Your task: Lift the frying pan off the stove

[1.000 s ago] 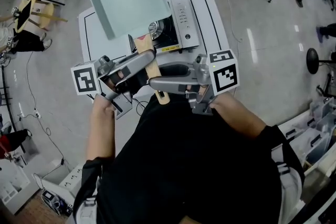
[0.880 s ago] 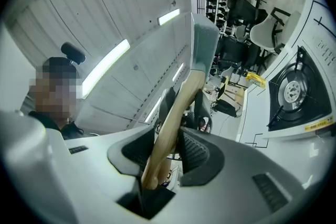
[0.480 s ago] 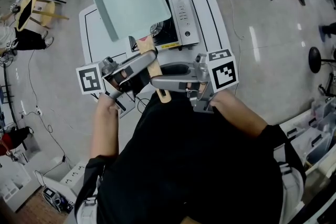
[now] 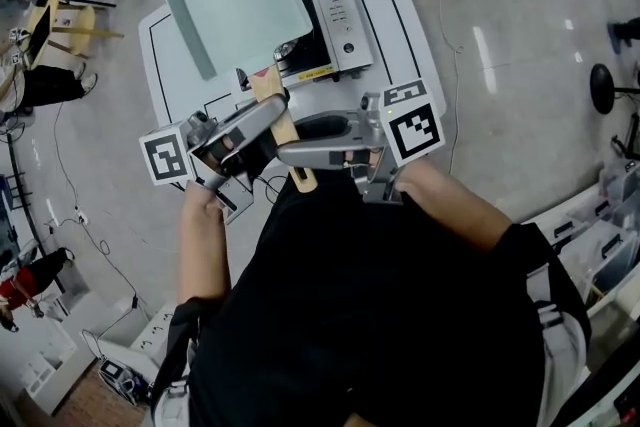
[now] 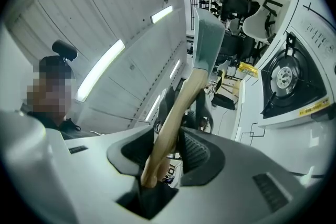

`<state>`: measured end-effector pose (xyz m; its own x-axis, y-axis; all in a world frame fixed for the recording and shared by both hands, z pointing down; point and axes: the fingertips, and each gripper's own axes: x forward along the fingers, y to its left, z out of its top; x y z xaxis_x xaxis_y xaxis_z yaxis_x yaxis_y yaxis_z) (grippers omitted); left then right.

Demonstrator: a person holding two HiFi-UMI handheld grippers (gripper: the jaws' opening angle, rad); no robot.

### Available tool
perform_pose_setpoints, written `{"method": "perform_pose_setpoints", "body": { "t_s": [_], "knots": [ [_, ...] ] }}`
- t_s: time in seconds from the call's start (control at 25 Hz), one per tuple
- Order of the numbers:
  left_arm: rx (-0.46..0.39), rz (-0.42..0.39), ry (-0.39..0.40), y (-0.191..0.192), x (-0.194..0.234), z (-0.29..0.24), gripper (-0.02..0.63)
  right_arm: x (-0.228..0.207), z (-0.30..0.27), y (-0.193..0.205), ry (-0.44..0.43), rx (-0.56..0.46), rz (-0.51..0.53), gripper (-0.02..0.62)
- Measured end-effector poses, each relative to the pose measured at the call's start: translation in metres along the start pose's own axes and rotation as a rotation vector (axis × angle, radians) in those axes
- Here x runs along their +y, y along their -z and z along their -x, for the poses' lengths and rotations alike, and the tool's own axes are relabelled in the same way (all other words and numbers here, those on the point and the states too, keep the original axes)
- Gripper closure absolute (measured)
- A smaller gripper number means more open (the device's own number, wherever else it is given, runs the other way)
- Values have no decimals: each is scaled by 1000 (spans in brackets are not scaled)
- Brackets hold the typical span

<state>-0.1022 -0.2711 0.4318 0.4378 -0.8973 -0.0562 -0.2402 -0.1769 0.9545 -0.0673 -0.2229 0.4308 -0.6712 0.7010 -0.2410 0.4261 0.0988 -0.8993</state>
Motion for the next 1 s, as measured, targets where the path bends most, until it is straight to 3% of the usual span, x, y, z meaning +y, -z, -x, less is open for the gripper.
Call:
{"method": "perform_pose_setpoints", "body": {
  "t_s": [1.0],
  "knots": [
    [-15,40,5,6,19,4,448,-16,-3,7,37,-14,-2,426]
  ]
}}
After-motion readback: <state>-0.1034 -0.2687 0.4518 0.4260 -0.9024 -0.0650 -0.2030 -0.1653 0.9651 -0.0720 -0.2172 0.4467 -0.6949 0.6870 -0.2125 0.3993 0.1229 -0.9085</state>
